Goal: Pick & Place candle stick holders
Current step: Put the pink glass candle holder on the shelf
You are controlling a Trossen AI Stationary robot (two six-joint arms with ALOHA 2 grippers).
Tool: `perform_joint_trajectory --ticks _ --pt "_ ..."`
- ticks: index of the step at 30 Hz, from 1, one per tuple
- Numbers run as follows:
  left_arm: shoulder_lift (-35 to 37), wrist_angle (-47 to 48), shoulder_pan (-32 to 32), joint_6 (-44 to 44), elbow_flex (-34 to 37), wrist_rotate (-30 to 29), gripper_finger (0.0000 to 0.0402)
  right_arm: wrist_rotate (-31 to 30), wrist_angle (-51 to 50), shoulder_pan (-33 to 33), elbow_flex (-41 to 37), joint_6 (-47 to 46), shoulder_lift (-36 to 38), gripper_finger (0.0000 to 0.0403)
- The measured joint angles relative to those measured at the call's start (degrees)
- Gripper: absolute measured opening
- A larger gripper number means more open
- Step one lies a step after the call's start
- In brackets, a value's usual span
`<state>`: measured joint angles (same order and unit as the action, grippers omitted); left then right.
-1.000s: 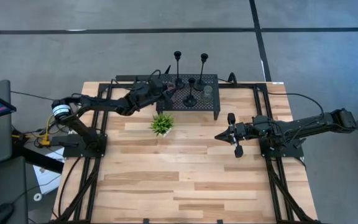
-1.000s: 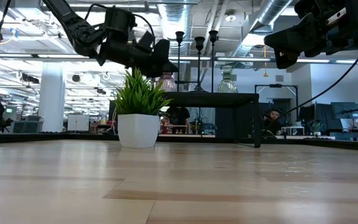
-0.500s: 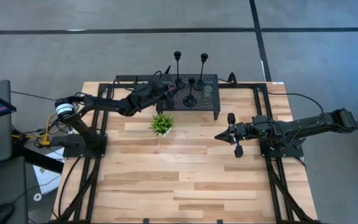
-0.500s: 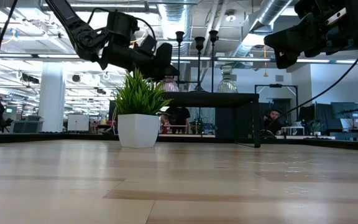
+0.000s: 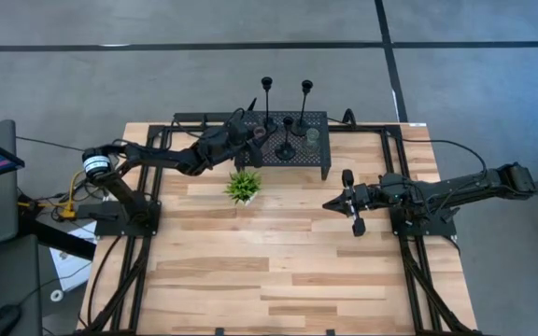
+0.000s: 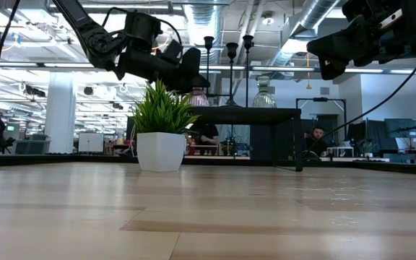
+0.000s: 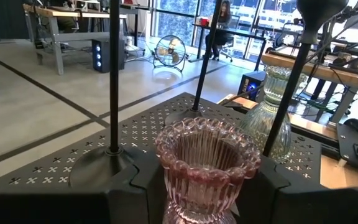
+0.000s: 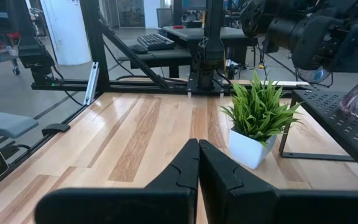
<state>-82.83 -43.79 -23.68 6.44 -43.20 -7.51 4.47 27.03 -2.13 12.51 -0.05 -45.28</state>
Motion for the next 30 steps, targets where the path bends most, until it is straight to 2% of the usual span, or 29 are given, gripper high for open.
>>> perform_joint_trajectory --ticks 30 --pt "-0.11 0.29 0.00 -0.04 0.17 0.50 0.0160 0.02 -0.01 -0.02 0.00 0.00 0.00 0.0000"
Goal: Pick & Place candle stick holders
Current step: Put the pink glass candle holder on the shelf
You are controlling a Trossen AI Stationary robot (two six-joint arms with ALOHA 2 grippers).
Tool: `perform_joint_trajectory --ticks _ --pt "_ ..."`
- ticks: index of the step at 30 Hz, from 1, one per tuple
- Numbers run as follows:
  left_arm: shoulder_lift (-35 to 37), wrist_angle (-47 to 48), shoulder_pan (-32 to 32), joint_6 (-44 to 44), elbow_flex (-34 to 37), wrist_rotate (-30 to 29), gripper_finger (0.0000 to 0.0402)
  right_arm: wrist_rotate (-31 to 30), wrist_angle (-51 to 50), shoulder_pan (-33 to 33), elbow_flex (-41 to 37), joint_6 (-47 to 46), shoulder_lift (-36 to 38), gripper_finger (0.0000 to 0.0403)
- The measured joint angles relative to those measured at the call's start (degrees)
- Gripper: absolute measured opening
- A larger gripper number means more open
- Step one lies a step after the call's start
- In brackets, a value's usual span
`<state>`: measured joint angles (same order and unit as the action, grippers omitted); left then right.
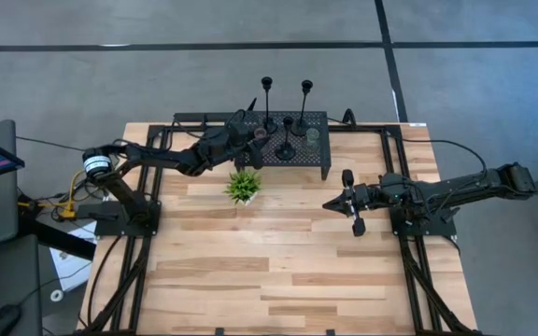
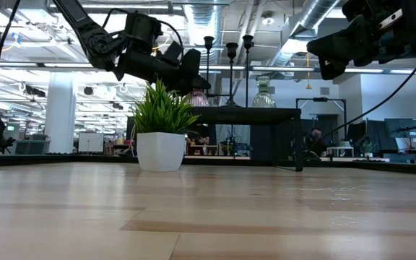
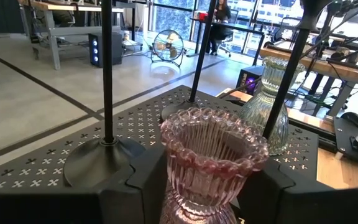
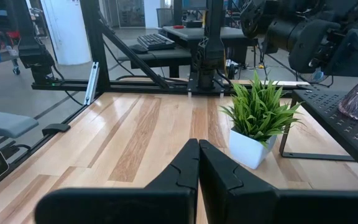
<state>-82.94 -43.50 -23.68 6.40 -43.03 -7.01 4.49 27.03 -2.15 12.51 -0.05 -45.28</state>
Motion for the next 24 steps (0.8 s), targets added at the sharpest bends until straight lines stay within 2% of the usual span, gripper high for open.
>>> perform_joint_trajectory --ticks 16,24 --pt "0.00 -0.53 0.00 -0.09 0.00 0.00 0.0161 0.00 -0.01 0.00 0.00 0.00 0.01 0.0000" --pt "0.00 -0.57 0.00 0.11 0.00 0.00 0.0187 0.00 -0.02 0.00 0.00 0.01 0.01 0.0000"
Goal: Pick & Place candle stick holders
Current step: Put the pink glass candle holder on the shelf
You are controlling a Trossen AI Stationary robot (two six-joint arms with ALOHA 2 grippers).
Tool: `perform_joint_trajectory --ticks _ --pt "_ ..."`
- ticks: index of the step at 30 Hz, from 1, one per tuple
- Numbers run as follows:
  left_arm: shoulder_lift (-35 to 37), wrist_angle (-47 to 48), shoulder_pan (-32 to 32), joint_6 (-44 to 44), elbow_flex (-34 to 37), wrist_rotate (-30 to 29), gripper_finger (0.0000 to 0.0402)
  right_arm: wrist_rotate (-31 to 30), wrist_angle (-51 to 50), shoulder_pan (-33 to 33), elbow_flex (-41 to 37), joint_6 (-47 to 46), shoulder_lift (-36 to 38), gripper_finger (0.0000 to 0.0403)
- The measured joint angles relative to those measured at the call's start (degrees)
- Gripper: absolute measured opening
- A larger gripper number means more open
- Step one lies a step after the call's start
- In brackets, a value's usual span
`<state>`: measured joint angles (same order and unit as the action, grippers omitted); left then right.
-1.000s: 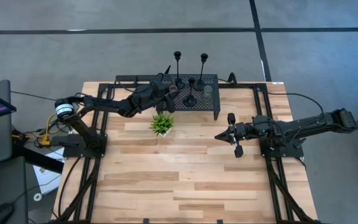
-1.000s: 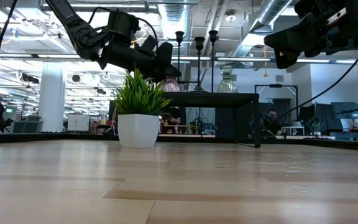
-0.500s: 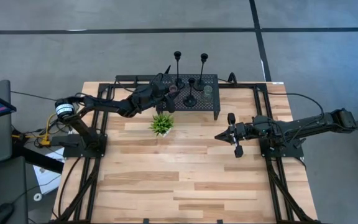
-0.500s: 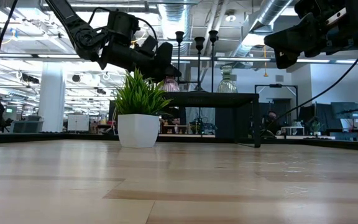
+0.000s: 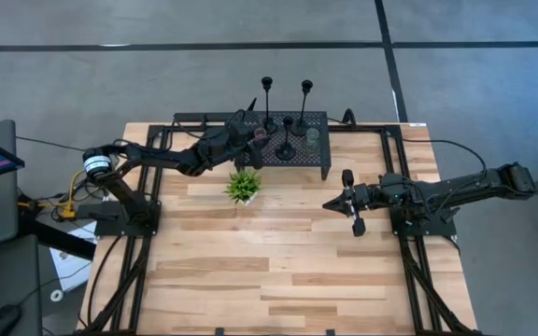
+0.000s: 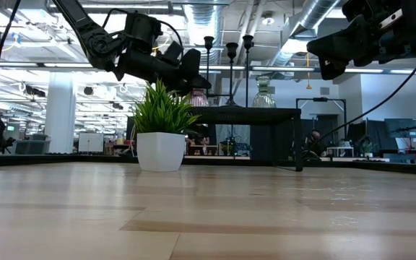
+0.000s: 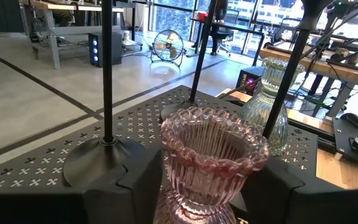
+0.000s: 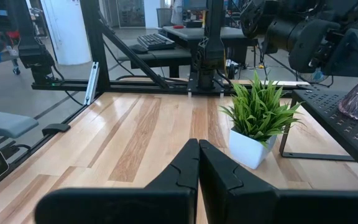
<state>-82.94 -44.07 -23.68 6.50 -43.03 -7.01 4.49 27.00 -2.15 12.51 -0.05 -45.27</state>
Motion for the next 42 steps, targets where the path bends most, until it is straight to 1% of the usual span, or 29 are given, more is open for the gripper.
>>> perform_joint_trajectory --ticks 6,15,24,29,32,36,42 --pt "0.00 -0.11 0.00 1.80 0.00 -0.02 0.0229 0.00 0.01 0.00 0.00 -0.01 0.00 0.0000" --pt "0.00 -0.11 0.00 1.95 0.00 -0.02 0.0299 0.00 0.00 0.00 0.00 -0.01 -0.01 0.0000" --pt "0.00 -0.11 0.00 1.48 0.00 -0.01 0.0351 0.00 -0.46 0.00 0.00 -0.01 -0.01 0.0000" --pt "0.00 -0.11 0.00 1.40 -0.02 0.00 0.0360 0.00 -1.38 0.01 -0.02 -0.01 0.00 0.0000" --pt "0.00 -0.11 0.00 1.35 -0.04 0.21 0.0357 0.00 -1.33 0.02 -0.02 -0.01 -0.01 0.0000" --pt "0.00 -0.11 0.00 1.28 -0.04 2.64 0.0354 0.00 -1.31 0.02 -0.02 -0.01 0.01 0.0000" --pt "0.00 -0.11 0.00 1.27 -0.04 2.80 0.0354 0.02 -1.31 0.02 -0.02 -0.02 0.01 0.0000"
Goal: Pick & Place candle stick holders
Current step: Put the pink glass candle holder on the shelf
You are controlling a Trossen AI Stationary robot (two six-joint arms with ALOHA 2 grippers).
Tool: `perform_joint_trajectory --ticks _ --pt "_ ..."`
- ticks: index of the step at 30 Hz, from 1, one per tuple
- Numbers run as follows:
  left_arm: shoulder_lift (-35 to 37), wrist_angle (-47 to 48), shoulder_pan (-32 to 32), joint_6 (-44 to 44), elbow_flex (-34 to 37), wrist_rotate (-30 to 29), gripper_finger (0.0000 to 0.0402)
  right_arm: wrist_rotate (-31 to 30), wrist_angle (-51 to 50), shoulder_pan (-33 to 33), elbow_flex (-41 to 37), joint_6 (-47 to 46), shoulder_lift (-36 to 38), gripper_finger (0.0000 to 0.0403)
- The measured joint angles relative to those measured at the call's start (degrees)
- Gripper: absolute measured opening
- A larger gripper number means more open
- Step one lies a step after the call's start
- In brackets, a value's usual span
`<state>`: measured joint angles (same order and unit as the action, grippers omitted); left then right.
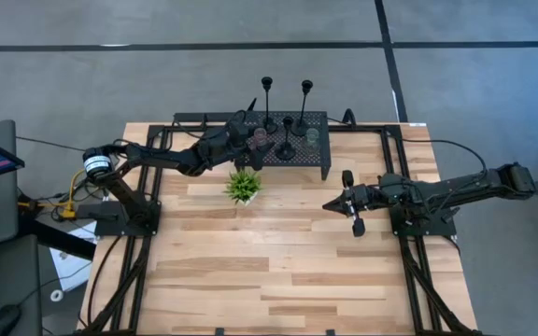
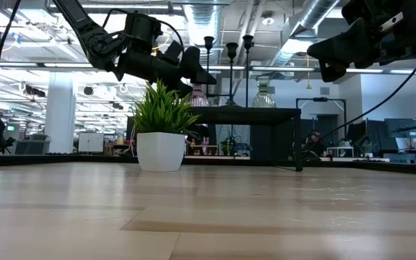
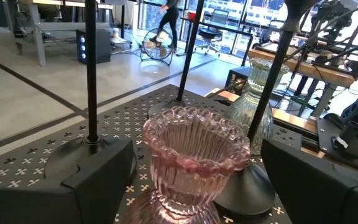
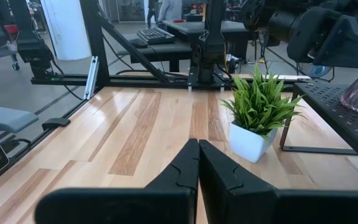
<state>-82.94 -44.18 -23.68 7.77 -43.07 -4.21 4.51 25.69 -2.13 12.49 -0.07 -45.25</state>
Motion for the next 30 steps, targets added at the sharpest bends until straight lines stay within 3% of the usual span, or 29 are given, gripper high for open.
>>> perform_joint_trajectory --ticks 6,12,21,30 --pt "0.04 0.00 0.00 0.00 -0.02 0.04 0.0354 -0.01 0.00 0.00 0.00 -0.01 -0.01 0.0000" --pt "0.07 0.02 -0.01 -0.01 -0.02 5.06 0.0354 -0.01 -0.02 -0.01 0.00 -0.01 -0.01 0.0000" --pt "1.43 0.89 -0.02 -3.01 -0.04 5.07 0.0352 0.01 -0.02 -0.04 0.00 -0.01 0.00 0.0000" --pt "13.80 18.17 -0.17 -3.04 -0.05 3.79 0.0351 0.03 -0.17 -0.04 0.00 -0.01 0.00 0.0000"
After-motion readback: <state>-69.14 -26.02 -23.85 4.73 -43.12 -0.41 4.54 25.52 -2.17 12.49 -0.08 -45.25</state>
